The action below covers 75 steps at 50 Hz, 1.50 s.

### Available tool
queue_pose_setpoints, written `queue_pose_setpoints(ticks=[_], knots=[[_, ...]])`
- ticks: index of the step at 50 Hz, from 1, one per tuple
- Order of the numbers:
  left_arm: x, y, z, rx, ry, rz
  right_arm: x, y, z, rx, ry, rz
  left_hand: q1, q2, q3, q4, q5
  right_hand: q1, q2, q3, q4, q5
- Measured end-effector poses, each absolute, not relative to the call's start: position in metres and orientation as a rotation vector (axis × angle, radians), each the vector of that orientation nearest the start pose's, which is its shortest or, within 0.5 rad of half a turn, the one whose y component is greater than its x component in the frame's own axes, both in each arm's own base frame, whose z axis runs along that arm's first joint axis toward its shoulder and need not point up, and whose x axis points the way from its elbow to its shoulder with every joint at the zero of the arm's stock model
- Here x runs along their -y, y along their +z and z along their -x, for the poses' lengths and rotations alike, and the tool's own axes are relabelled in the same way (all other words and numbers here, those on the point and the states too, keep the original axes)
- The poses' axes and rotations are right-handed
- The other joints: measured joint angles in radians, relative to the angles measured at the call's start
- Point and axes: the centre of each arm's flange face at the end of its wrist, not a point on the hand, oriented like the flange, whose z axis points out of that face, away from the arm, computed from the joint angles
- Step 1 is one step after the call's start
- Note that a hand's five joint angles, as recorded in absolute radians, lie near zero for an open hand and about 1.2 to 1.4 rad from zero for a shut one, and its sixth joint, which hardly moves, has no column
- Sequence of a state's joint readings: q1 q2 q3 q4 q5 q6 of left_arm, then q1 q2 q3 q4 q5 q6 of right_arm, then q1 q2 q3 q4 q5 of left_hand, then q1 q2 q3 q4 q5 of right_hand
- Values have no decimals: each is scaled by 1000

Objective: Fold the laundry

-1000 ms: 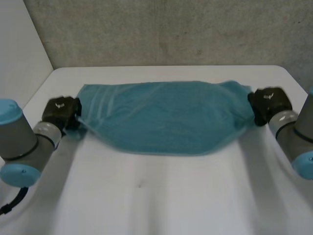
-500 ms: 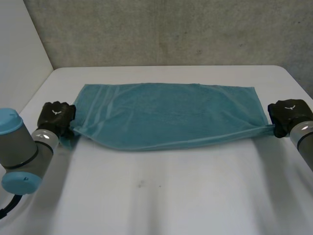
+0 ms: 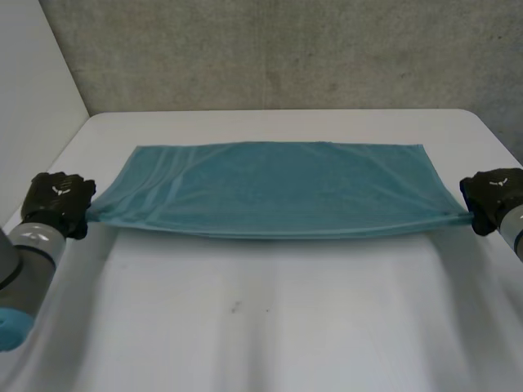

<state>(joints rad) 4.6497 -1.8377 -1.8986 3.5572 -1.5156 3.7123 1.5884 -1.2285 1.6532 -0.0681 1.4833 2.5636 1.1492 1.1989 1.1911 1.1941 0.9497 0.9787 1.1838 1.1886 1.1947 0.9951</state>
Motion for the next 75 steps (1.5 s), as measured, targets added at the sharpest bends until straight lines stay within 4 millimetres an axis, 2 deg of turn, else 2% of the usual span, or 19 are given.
queue_pose_setpoints(ticks=[4, 11, 19, 24, 25, 30, 40, 47, 48, 49, 50, 51, 52, 53, 59, 65, 69, 70, 75], knots=[[287, 177, 146, -2093, -1694, -798, 317, 184, -140, -2720, -1800, 1046, 0, 1, 0, 1, 0, 0, 0, 0, 0, 0], [242, 189, 135, -2191, -1436, -995, 272, 194, -107, -2892, -1368, 1495, 0, 2, 2, 1, 0, 0, 0, 0, 0, 0], [233, 196, 141, -2229, -1466, -1113, 272, 209, -100, -2863, -1436, 1576, 0, 2, 2, 1, 0, 0, 0, 0, 0, 0], [262, 194, 150, -2147, -1606, -1143, 299, 206, -102, -2823, -1619, 1426, 0, 2, 2, 1, 0, 0, 0, 0, 0, 0], [281, 189, 159, -2101, -1676, -1154, 316, 198, -109, -2789, -1689, 1352, 0, 2, 2, 1, 0, 0, 0, 0, 0, 0], [327, 178, 180, -2047, -1805, -1124, 353, 182, -132, -2730, -1824, 1289, 0, 2, 3, 1, 0, 0, 0, 0, 0, 2], [407, 151, 208, -1994, -1928, -969, 426, 154, -159, -2707, -2134, 1213, 0, 2, 3, 1, 0, 0, 0, 0, 0, 2], [431, 137, 216, -1937, -1972, -941, 455, 152, -168, -2596, -2351, 1167, -17, -12, -12, -13, -9, -11, -11, -3, -4, -1], [432, 136, 217, -1930, -1980, -942, 457, 152, -169, -2584, -2370, 1163, -17, -12, -12, -13, -9, -181, -169, -169, -170, -161], [432, 135, 219, -1922, -1988, -946, 458, 151, -171, -2569, -2387, 1161, -182, -203, -199, -182, -140, -181, -169, -169, -170, -161], [433, 133, 222, -1911, -2000, -951, 459, 151, -174, -2556, -2400, 1160, -457, -450, -440, -429, -378, -499, -522, -495, -494, -473], [432, 133, 223, -1906, -2005, -954, 460, 151, -175, -2549, -2406, 1159, -597, -552, -541, -552, -499, -499, -522, -495, -494, -473], [431, 132, 227, -1893, -2018, -963, 460, 150, -178, -2539, -2413, 1158, -778, -718, -704, -719, -666, -702, -799, -771, -770, -747], [428, 130, 232, -1880, -2033, -976, 459, 149, -182, -2527, -2418, 1156, -926, -909, -885, -902, -834, -750, -892, -889, -883, -852], [415, 133, 245, -1837, -2082, -1004, 449, 150, -186, -2526, -2380, 1074, -951, -992, -974, -986, -903, -769, -961, -973, -960, -928], [394, 155, 245, -1810, -2111, -990, 421, 186, -181, -2453, -2357, 822, -951, -992, -974, -986, -903, -769, -961, -973, -960, -928], [384, 163, 241, -1817, -2107, -985, 411, 197, -180, -2417, -2338, 765, -951, -992, -974, -986, -903, -769, -961, -973, -960, -928], [365, 173, 234, -1835, -2095, -980, 396, 209, -176, -2374, -2299, 709, -951, -992, -974, -986, -903, -769, -961, -973, -960, -928], [344, 179, 228, -1864, -2083, -978, 381, 216, -164, -2364, -2235, 687, -951, -993, -974, -986, -903, -769, -961, -973, -960, -928]])
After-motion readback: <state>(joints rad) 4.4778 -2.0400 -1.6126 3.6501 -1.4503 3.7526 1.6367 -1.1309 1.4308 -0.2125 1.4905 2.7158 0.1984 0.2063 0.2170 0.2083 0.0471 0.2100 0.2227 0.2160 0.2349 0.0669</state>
